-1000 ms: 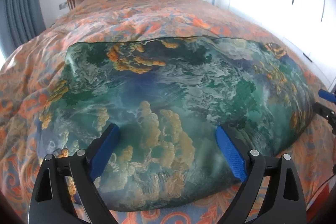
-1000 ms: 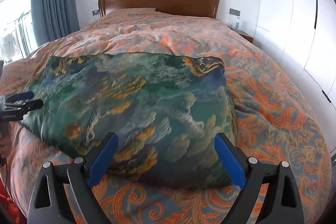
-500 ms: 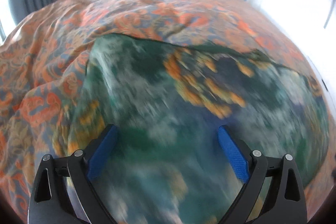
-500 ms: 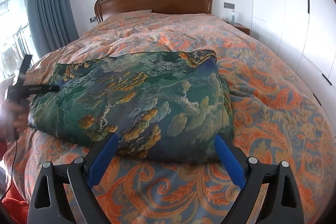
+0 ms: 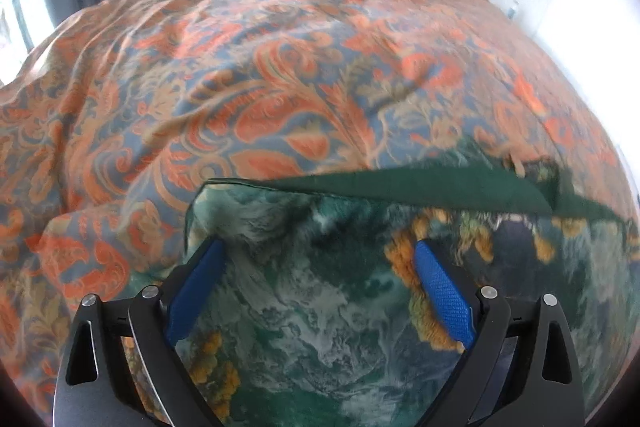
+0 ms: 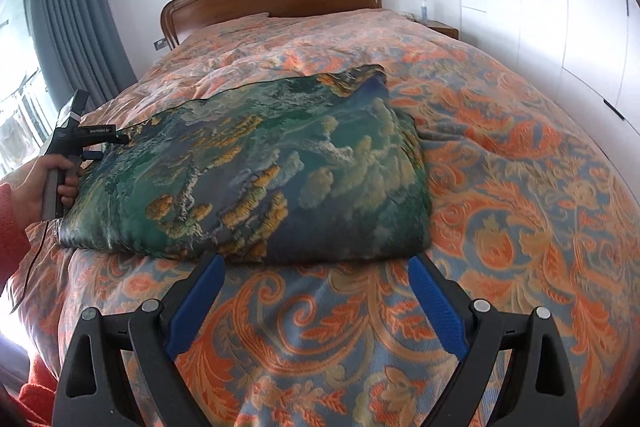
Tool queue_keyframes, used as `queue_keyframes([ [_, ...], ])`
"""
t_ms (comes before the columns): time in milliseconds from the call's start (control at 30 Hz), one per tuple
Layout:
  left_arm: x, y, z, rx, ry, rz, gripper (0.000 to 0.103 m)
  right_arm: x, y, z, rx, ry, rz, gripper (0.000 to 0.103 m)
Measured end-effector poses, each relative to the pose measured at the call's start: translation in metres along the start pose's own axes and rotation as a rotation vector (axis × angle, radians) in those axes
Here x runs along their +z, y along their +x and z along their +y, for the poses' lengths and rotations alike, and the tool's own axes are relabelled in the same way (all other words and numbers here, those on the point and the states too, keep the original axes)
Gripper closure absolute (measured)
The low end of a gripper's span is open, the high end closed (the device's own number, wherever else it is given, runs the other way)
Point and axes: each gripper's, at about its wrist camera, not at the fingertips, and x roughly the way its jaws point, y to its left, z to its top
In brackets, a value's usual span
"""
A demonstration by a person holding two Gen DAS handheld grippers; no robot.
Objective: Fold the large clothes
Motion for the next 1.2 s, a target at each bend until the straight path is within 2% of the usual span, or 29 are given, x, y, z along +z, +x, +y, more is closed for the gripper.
queue_keyframes([
  [67,-0.001,-0.011,0.002,-0.059,-0.052,-0.023,0.007,-0.003,-0.001,-0.003,-0.003,0.014,0.0,0.008],
  [133,-0.005,-0.024,-0.003,-0.138,-0.061,-0.037,0.007,-0.005,-0.004,-0.005,-0.003,0.029,-0.006,0.008],
  [233,-0.016,-0.047,-0.029,-0.205,0.024,-0.061,0.007,-0.006,-0.004,-0.006,0.005,0.052,-0.013,0.008],
  [400,-0.033,-0.063,-0.07,-0.245,0.158,-0.053,0.007,-0.005,0.0,0.001,0.027,0.064,-0.008,0.008],
  [633,-0.056,-0.061,-0.087,-0.249,0.212,-0.022,0.007,-0.007,-0.01,0.007,0.028,0.037,-0.036,0.008],
  [867,-0.074,-0.06,-0.084,-0.226,0.221,0.017,0.007,-0.018,-0.014,-0.01,0.03,0.102,-0.035,0.008],
  [1033,-0.065,-0.057,-0.087,-0.231,0.209,0.025,0.007,-0.022,-0.013,-0.015,0.029,0.12,-0.027,0.008],
  [1200,-0.034,-0.04,-0.093,-0.211,0.146,0.04,0.007,-0.025,-0.019,-0.01,0.044,0.111,-0.041,0.008],
])
